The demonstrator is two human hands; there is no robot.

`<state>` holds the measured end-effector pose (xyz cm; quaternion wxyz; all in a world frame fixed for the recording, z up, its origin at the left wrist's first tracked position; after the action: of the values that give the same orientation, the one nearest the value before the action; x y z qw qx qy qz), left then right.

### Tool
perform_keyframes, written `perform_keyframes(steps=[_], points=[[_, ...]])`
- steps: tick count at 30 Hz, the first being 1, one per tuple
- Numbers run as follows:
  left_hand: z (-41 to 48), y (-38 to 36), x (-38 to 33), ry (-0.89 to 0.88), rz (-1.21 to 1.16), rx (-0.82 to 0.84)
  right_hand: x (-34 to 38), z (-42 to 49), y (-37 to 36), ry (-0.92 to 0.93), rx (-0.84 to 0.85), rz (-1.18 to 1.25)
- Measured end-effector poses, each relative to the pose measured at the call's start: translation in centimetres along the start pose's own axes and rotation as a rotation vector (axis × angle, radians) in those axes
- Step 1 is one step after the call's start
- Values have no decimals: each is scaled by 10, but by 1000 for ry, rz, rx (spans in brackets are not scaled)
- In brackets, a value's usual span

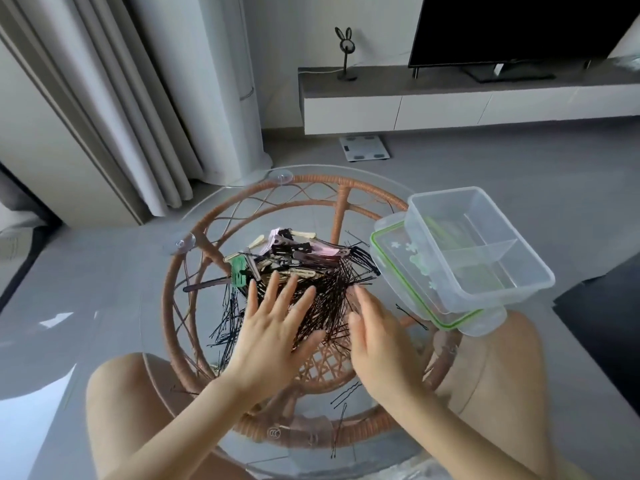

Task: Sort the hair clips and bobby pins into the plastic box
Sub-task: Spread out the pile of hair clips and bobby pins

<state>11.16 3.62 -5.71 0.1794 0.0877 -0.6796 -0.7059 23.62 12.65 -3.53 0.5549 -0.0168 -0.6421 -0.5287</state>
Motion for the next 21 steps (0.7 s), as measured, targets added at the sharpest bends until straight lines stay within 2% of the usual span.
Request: perform_keyframes(steps=[2, 6, 8, 13, 17, 21], points=[[2, 10, -20, -120, -30, -44, -11, -16, 24, 17, -123, -194], [-5, 11, -68, -493, 71, -45, -46, -34, 30, -49, -53, -405], [-5, 4, -71, -556, 123, -65, -48, -33, 22, -7, -29, -446], [3, -2, -49, -469, 161, -86, -45, -18, 27, -7, -96, -422], [14, 1, -26, -302, 151, -65, -48, -16, 23, -25, -54, -458], [34, 16, -18, -216, -13, -110, -35, -19, 10, -12, -39, -351]])
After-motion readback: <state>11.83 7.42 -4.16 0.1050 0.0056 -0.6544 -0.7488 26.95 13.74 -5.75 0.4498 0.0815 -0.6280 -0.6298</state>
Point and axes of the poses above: each hand's wrist, its own z-axis towards the middle knuckle, its own y-axis out of the back of the hand, x = y × z, the point moved 5 cm from there along z, towards the middle knuckle, and after that the axes turned 13 degrees about z, right-handed, at the moved point
